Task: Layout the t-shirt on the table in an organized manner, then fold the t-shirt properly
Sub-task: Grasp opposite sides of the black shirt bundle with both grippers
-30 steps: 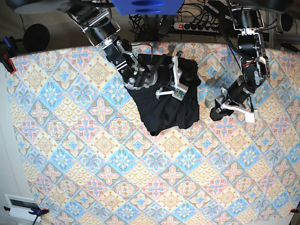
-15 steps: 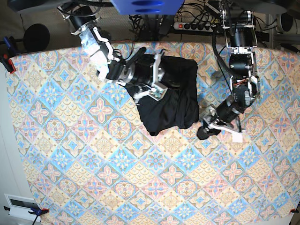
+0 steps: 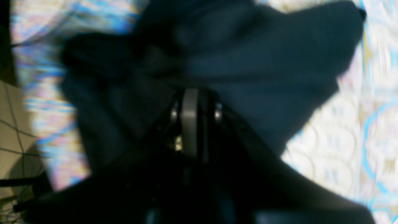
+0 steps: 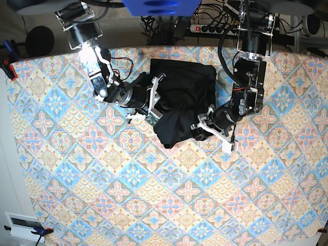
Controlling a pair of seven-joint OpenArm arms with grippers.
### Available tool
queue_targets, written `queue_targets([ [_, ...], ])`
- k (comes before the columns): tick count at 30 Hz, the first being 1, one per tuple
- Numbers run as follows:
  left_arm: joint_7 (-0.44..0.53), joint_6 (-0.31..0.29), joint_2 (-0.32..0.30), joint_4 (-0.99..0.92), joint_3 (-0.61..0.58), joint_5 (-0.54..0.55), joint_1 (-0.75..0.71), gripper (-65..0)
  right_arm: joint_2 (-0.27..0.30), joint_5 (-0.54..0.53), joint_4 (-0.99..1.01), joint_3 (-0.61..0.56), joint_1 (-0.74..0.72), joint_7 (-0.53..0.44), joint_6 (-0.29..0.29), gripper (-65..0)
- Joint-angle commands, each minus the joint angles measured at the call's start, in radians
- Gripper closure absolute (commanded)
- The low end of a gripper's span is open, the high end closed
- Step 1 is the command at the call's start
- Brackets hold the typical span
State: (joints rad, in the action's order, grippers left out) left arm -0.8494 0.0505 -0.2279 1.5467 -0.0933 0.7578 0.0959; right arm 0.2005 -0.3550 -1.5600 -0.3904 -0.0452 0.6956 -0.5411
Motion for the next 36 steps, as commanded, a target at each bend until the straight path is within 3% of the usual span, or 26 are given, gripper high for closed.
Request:
queue_targets([
  [1,-0.006,-0.010,-0.037,0.021,0.008,0.010,0.017,-21.0,0.003,-0.016,0.008,0.003,-0.017,-0.020,-0.007,-5.1],
  [7,-0.086,-0.010,-0.110,0.018,0.011,0.007,-0.015,-20.9,-0.048,-0.016,0.129,0.003,-0.026,-0.020,-0.007,-5.1],
  [11,-0.086,-0.010,-0.176,0.019,0.014,0.012,-0.045,-20.9,-0.068,-0.014,0.154,0.003,-0.026,-0.024,-0.007,-5.1],
  [14,-0.087,-0.010,-0.196,0.030,0.083,0.022,-0.084,-20.9,-0.068,-0.014,0.160,0.003,-0.026,-0.026,-0.007,-5.1],
  [18,-0.087,-0.010,-0.196,0.080,0.240,0.102,-0.141,-20.9,-0.068,-0.014,0.160,0.003,-0.026,-0.026,-0.007,-5.1],
  [24,-0.094,-0.010,-0.192,0.091,0.359,0.251,-0.152,-20.9,-0.068,-0.014,0.148,0.003,-0.025,-0.026,-0.007,-5.1],
  [29,-0.095,-0.010,-0.179,0.143,0.324,0.441,-0.200,-20.9,-0.068,-0.014,0.094,0.003,-0.020,-0.027,-0.007,-5.1],
  [34,-0.095,-0.010,-0.172,0.251,0.218,0.438,-0.255,-21.2,-0.062,-0.016,-0.047,0.028,-0.003,-0.024,-0.007,-5.1],
  [36,-0.094,-0.010,-0.143,0.265,0.194,0.437,-0.259,-21.2,-0.062,-0.016,-0.070,0.058,0.006,-0.020,-0.007,-5.1],
])
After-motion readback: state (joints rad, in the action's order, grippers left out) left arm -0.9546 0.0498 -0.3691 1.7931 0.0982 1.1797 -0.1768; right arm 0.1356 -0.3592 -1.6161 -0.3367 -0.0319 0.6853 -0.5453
